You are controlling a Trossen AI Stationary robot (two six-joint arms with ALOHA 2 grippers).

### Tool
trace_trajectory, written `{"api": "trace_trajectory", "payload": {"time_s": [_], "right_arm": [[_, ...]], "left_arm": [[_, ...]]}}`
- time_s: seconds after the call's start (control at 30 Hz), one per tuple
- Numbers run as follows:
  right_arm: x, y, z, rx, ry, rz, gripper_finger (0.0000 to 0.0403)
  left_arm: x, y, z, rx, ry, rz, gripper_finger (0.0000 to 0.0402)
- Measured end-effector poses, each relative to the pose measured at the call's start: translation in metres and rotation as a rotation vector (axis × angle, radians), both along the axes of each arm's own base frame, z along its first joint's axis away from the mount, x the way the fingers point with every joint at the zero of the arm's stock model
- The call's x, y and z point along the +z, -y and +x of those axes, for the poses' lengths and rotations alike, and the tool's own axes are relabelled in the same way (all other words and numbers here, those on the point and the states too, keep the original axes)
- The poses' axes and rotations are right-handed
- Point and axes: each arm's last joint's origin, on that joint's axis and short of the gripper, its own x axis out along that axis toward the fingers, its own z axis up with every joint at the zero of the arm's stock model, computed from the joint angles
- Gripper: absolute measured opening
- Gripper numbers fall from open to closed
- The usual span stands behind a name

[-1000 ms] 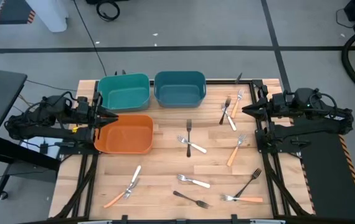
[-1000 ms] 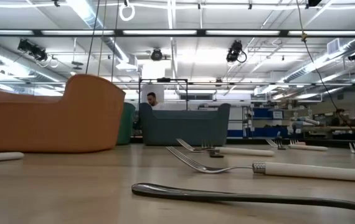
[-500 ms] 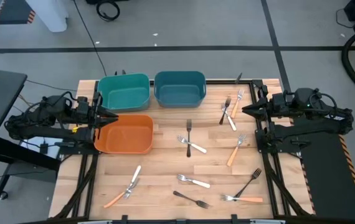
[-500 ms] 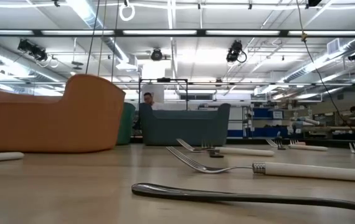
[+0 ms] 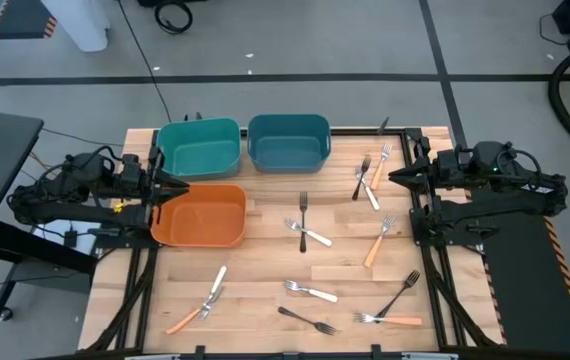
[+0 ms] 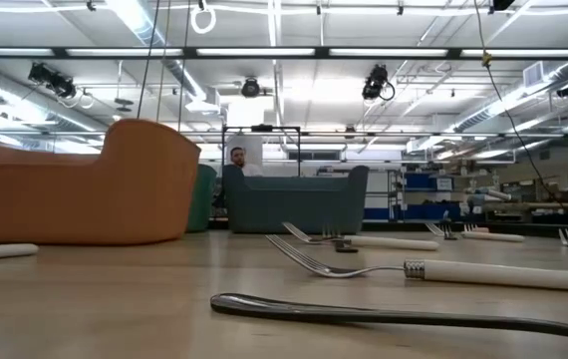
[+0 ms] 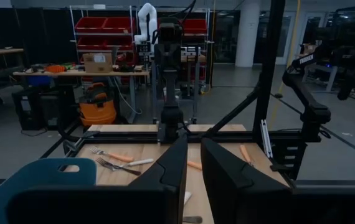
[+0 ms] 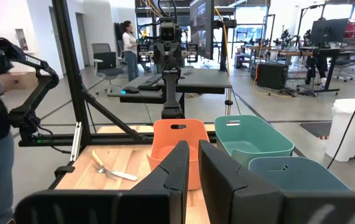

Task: Sort silverware by color (type)
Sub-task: Put the white fork into the blue bin

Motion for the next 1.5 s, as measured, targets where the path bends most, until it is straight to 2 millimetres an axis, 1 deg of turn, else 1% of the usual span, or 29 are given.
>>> {"api": "trace_trajectory", "payload": {"time_s": [0.17,0.33,0.5,0.63,0.7,0.97,1.1,1.23,1.3,1.37,1.5], "right_arm": [[0.0,0.0,0.0,0.0,0.0,0.0,0.0045],[0.0,0.0,0.0,0.0,0.0,0.0,0.0045],[0.0,0.0,0.0,0.0,0.0,-0.002,0.0045],[0.0,0.0,0.0,-0.01,0.004,-0.061,0.0045],[0.001,0.0,0.0,-0.011,0.012,-0.069,0.0045],[0.016,0.001,-0.001,-0.031,0.169,-0.021,0.0045],[0.021,-0.001,-0.002,0.03,0.221,-0.02,0.0045],[0.025,-0.001,-0.003,0.055,0.261,0.044,0.0045],[0.026,-0.001,-0.004,0.044,0.271,0.076,0.0045],[0.028,0.0,-0.004,0.025,0.288,0.098,0.0045],[0.027,0.001,-0.004,-0.036,0.291,0.11,0.0045]], "left_arm": [[-0.001,0.0,0.0,0.0,-0.011,-0.001,0.0057],[-0.001,0.0,0.0,-0.001,-0.01,-0.036,0.0057],[-0.001,0.0,0.0,-0.003,-0.009,-0.115,0.0057],[0.001,0.0,0.0,-0.009,0.005,-0.238,0.0057],[0.001,0.0,0.0,-0.01,0.009,-0.262,0.0057],[0.004,-0.001,0.0,0.018,0.046,-0.27,0.0057],[0.005,-0.001,0.0,0.018,0.053,-0.265,0.0057],[0.005,-0.001,0.0,0.018,0.052,-0.265,0.0057],[0.005,-0.001,0.0,0.018,0.052,-0.263,0.0057],[0.005,-0.001,0.0,0.02,0.052,-0.224,0.0057],[0.006,-0.001,0.0,0.021,0.061,-0.192,0.0057]]}}
